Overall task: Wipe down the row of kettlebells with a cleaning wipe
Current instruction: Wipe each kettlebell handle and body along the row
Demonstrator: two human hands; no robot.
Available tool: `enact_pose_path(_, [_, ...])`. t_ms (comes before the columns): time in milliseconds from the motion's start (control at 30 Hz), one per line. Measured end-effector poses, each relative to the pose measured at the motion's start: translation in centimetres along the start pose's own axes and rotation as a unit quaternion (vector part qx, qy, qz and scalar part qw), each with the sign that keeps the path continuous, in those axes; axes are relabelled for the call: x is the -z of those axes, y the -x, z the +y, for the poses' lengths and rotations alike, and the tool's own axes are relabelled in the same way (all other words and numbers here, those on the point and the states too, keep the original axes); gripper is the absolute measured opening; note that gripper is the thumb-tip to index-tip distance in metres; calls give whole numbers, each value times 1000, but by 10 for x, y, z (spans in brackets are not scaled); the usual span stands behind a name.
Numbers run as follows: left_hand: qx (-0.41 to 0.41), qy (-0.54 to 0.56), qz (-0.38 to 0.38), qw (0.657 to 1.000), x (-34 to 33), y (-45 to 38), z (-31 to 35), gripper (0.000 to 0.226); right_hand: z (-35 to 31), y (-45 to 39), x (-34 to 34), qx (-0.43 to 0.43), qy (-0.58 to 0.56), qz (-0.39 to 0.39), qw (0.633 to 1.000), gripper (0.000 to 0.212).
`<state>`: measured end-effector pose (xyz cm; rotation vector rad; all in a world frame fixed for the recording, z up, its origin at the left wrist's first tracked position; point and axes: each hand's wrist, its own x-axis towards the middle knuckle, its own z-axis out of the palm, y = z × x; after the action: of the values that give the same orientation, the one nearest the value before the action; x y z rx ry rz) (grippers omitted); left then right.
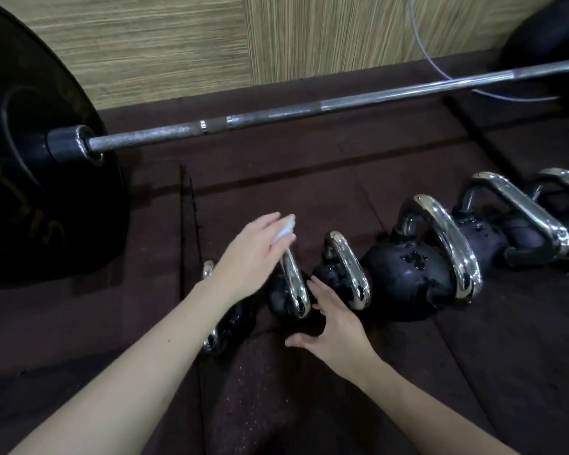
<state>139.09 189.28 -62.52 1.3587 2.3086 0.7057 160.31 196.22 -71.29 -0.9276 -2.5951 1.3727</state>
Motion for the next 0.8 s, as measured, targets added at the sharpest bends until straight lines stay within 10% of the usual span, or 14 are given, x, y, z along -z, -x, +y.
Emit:
enact_pose_path(233, [-34, 17, -80, 996, -24, 10, 16, 52, 3, -5, 5, -24, 19, -97, 995, 128])
enact_pose_path(433, [129, 156, -77, 976, -15, -16, 13, 31, 8, -9, 19, -26, -17, -133, 991, 124])
enact_pose_path(533, [-5, -16, -8, 1000, -41, 13, 12, 44, 10, -11, 19, -23, -20, -135, 990, 119])
enact_pose_path(667, [-182, -246, -59, 950, -67, 76, 21, 57, 18, -13, 13, -34, -54, -123, 990, 98])
enact_pose_path(800, [-207, -189, -38, 959, -50, 81, 21, 52, 18, -13, 12, -14, -46, -131, 990, 106])
